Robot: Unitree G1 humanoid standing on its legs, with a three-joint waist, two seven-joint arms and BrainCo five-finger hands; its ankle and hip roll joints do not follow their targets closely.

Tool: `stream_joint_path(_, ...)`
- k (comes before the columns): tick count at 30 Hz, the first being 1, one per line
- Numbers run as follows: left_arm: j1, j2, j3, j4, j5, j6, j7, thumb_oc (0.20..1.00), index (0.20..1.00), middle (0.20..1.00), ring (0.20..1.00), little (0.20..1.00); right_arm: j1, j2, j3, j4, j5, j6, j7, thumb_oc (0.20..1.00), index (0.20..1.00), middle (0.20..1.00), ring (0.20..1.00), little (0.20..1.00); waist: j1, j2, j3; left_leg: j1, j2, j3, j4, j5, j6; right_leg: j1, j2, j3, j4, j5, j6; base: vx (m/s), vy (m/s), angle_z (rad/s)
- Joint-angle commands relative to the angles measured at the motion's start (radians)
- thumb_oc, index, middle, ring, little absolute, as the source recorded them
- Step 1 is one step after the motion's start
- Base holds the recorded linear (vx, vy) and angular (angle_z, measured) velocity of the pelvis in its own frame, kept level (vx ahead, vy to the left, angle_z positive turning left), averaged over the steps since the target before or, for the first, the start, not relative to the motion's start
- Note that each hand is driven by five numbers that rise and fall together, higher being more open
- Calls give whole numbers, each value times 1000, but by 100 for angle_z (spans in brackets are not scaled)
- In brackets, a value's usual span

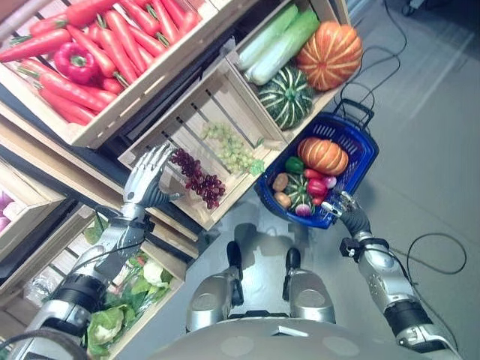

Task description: Pick up fruits and vegetables into the basket

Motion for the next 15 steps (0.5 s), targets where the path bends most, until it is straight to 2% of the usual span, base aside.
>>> stream_joint_path(1, -83, 37, -28, -35, 52, 112, 46, 1000, 1000, 1000, 1000, 1000, -30, -66, -6, -108, 31, -64, -23, 1000, 1000, 1000, 1000, 1000, -48, 2, 32, -91, -35, 28, 234, -152, -18, -89, 13, -6, 69, 11, -36, -95, 111, -18)
stream_joint_path(2, -108, 47, -46, -25, 76, 145, 52, 1000, 1000, 1000, 1000, 1000, -45, -78, -3, -119, 28, -64, -30, 1000, 1000, 1000, 1000, 1000, -56, 9, 43, -111, -35, 33, 243, -149, -20, -113, 14, 3, 84, 9, -38, -61, 77, -19)
stream_joint_path(3, -116, 48, -51, -21, 77, 149, 58, 1000, 1000, 1000, 1000, 1000, -49, -81, -2, -121, 28, -64, -32, 1000, 1000, 1000, 1000, 1000, -57, 10, 45, -117, -35, 35, 247, -148, -21, -121, 14, 6, 90, 7, -38, -43, 52, -19)
stream_joint_path(4, -152, 69, -72, -2, 103, 201, 54, 1000, 1000, 1000, 1000, 1000, -65, -102, -1, -136, 35, -73, -32, 1000, 1000, 1000, 1000, 1000, -69, 15, 64, -145, -35, 43, 261, -145, -24, -153, 16, 18, 105, 6, -40, -60, 38, -16)
stream_joint_path(5, -176, 78, -87, 7, 110, 226, 58, 1000, 1000, 1000, 1000, 1000, -81, -116, 1, -147, 42, -79, -35, 1000, 1000, 1000, 1000, 1000, -76, 17, 77, -167, -34, 52, 271, -144, -24, -183, 16, 25, 120, 6, -39, -64, 37, -15)
stream_joint_path(6, -182, 79, -90, 10, 110, 228, 62, 1000, 1000, 1000, 1000, 1000, -84, -118, 1, -148, 43, -81, -37, 1000, 1000, 1000, 1000, 1000, -76, 17, 78, -173, -34, 54, 274, -144, -24, -191, 15, 27, 125, 5, -39, -92, 25, -18)
stream_joint_path(10, -280, 108, -148, 52, 171, 328, 64, 1000, 1000, 1000, 1000, 1000, -146, -160, 3, -190, 77, -89, -63, 1000, 1000, 1000, 1000, 1000, -100, 21, 116, -274, -28, 77, 322, -143, -28, -318, 25, 62, 206, -10, -38, -69, 7, -19)
stream_joint_path(15, -370, 117, -197, 91, 190, 380, 39, 1000, 1000, 1000, 1000, 1000, -186, -177, 4, -227, 86, -94, -84, 1000, 1000, 1000, 1000, 1000, -114, 24, 116, -382, -18, 95, 358, -138, -30, -443, 40, 97, 266, -19, -40, -27, -3, -13)
